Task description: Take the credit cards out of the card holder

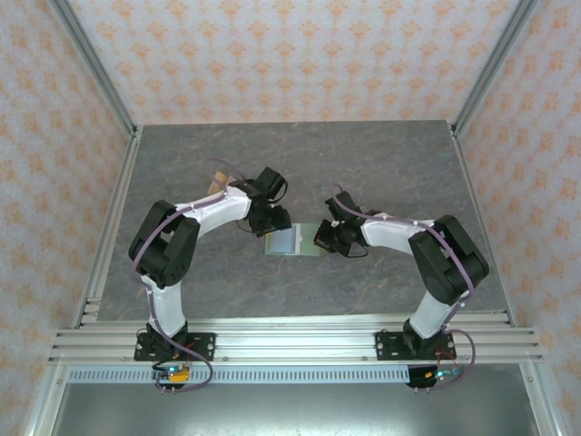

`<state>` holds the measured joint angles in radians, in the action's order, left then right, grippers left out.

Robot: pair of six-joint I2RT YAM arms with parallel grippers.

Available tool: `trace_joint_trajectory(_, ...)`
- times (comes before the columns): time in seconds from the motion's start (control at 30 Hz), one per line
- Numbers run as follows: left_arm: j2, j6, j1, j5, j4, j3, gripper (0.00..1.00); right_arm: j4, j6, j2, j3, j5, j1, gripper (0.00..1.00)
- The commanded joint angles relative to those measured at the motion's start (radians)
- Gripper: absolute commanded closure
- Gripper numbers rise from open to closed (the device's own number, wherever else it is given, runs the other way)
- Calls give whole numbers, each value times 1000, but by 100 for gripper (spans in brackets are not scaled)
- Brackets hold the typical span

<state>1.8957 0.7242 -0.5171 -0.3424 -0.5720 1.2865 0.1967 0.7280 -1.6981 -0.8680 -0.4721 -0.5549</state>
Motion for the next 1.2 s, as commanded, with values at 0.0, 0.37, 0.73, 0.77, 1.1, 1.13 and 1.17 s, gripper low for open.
trace_joint_trajectory(0.0, 40, -9, -9, -21, -5, -2, 49, 51, -22, -44, -3, 50, 0, 100)
trace_joint_trajectory(0.37, 36, -32, -15, -112, 30, 0, 52, 56, -23, -69, -9, 46, 1, 100)
trace_joint_trajectory(0.73, 20, -63, -14, -201, 51, 19, 48, 58, -20, -73, -12, 45, 1, 100)
trace_joint_trajectory(0.77, 20, -63, -14, -211, 59, 17, 48, 58, -20, -70, -13, 44, 0, 100)
trace_joint_trajectory(1.1, -17, -11, -15, -315, 181, -5, 48, 46, -14, -35, -7, 48, 2, 100)
trace_joint_trajectory(1.13, -16, -4, -18, -323, 195, -6, 48, 37, -12, -25, -1, 49, 3, 100)
trace_joint_trajectory(1.17, -13, 4, -20, -332, 211, -4, 48, 27, -8, -11, 8, 50, 5, 100)
